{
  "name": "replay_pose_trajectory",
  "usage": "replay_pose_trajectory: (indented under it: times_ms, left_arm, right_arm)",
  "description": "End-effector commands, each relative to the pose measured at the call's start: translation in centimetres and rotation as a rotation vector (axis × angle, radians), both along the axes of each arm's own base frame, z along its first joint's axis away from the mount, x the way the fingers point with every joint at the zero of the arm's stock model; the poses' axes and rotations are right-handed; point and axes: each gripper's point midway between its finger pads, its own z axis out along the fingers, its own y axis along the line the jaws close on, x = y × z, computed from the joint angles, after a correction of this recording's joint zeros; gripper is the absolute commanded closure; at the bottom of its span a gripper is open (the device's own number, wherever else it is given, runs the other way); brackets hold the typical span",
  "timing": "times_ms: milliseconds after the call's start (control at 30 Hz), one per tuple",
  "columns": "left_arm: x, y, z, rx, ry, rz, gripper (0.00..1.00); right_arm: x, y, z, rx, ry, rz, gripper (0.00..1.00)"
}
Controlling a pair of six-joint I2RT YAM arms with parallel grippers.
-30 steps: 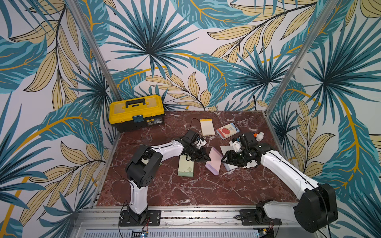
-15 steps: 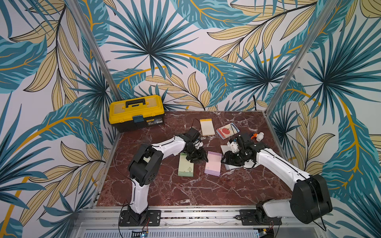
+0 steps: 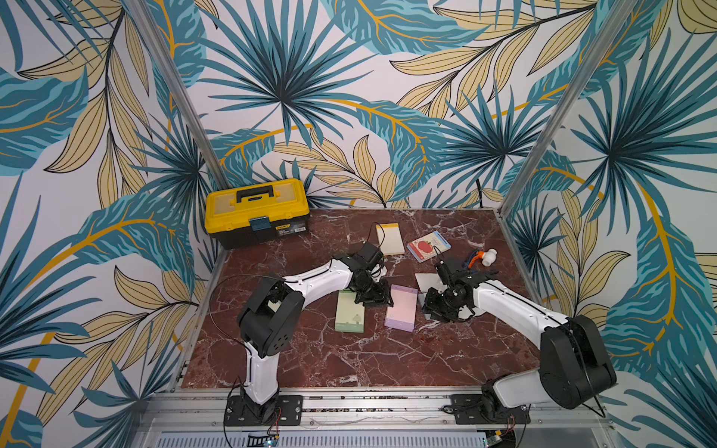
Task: Tear off pages from different memo pads
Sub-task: Pick up the memo pad from the center of the board.
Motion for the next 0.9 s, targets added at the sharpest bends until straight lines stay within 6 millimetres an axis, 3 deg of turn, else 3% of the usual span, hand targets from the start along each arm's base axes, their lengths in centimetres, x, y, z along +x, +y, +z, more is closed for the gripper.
replay_pose_trajectory:
  times_ms: [0,633,867]
  left_arm:
    - [1.0,0.1,-0.6,0.026,-0.017,0.030,0.57]
    - [0.6,-1.6,-3.3,0.016,0.058,0.011,0.59]
    - [0.4,-2.1,-3.5,0.015,0.059,0.000,0.62]
  right_arm:
    - [-0.3,0.2,-1.5,0.003,0.042,-0.039,0.62]
    - [-0.1,1.3,-3.8,0.023,0.096,-0.030,0.61]
    - [-1.4,-0.7,-3.5,-0.075,0.106,-0.050,0.62]
